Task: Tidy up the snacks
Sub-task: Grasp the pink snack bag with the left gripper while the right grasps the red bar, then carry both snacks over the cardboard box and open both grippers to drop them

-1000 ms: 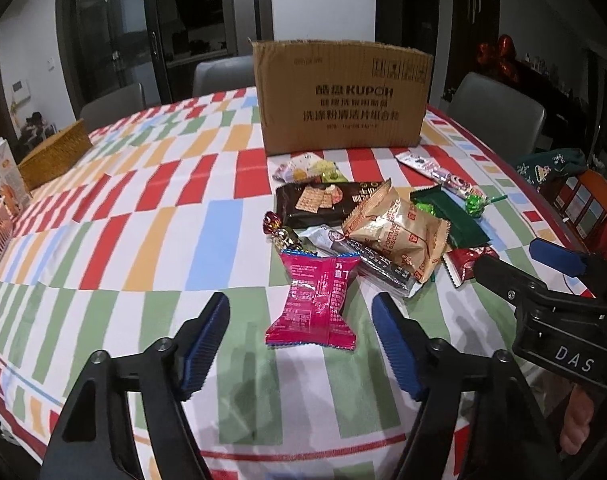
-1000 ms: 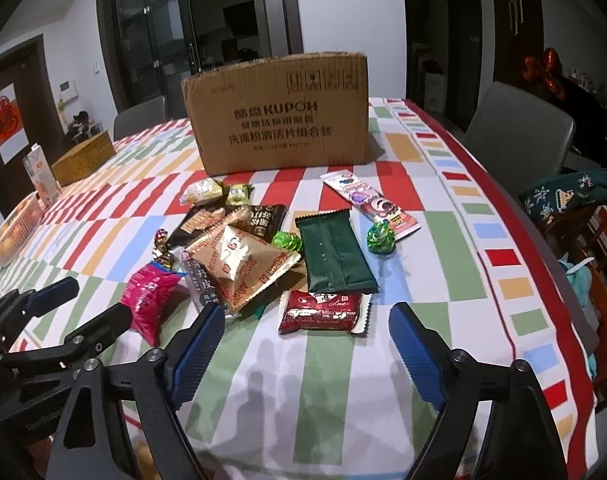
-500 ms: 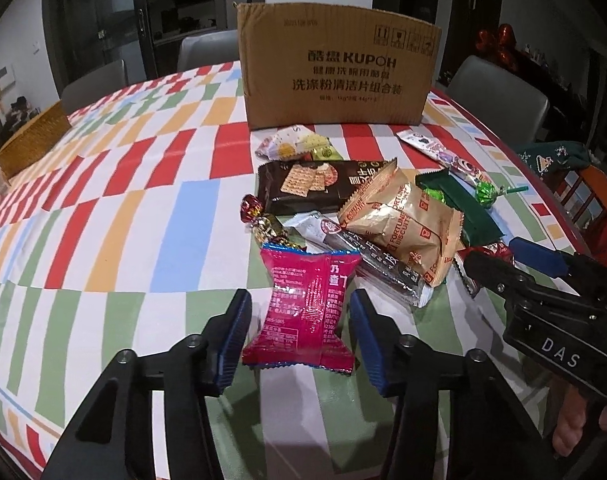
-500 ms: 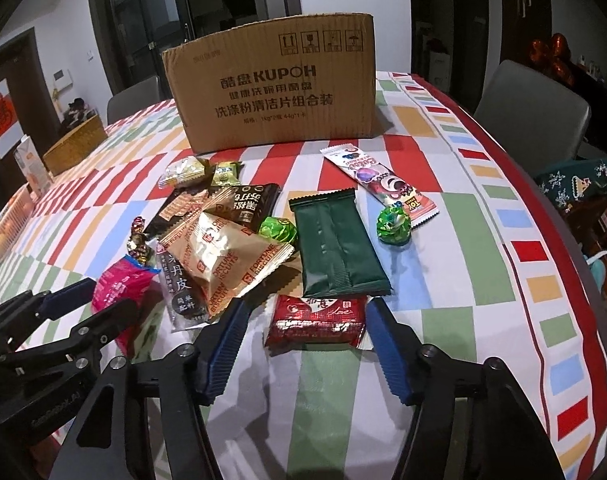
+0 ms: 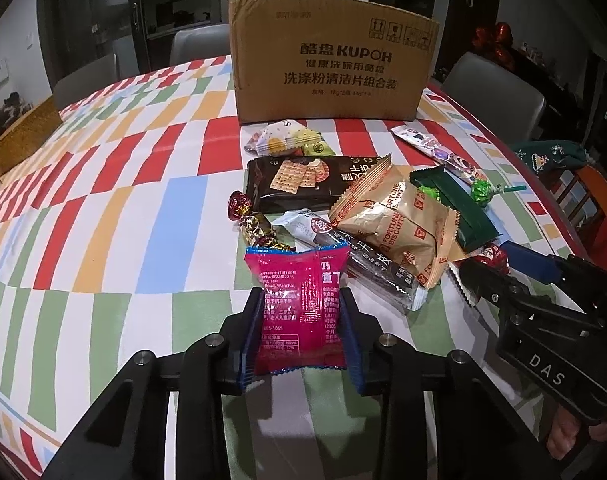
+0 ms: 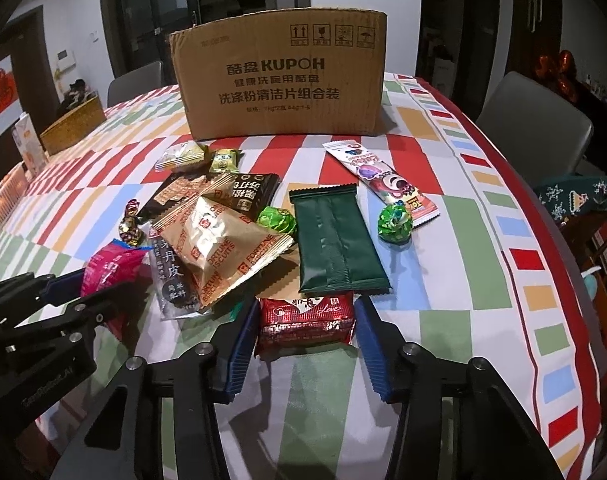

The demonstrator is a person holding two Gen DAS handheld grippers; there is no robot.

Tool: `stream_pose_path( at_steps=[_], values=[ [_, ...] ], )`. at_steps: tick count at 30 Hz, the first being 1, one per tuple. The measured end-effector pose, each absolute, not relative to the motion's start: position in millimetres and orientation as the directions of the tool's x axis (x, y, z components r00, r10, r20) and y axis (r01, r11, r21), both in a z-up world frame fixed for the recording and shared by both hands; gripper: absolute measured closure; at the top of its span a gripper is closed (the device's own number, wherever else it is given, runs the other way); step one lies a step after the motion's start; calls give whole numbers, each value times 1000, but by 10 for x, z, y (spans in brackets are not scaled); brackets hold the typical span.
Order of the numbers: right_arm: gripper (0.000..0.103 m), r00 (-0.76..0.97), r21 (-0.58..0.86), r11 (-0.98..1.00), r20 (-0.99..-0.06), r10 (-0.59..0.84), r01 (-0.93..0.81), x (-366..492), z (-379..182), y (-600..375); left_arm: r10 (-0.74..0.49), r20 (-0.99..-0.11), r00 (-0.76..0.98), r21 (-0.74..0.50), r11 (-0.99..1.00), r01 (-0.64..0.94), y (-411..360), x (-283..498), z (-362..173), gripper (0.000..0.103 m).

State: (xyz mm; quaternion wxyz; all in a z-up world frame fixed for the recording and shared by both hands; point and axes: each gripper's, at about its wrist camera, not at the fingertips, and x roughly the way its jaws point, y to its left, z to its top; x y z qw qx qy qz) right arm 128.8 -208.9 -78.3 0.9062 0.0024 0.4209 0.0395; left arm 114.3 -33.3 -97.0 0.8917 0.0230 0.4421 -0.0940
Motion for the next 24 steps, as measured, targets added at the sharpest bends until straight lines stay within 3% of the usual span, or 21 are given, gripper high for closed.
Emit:
stream_pose_path(
  at_steps=[24],
  values=[
    [54, 766, 35, 986, -625, 147, -160, 1054, -32, -1904, -191, -664, 723, -42, 975, 219, -295, 988, -193, 68]
  ],
)
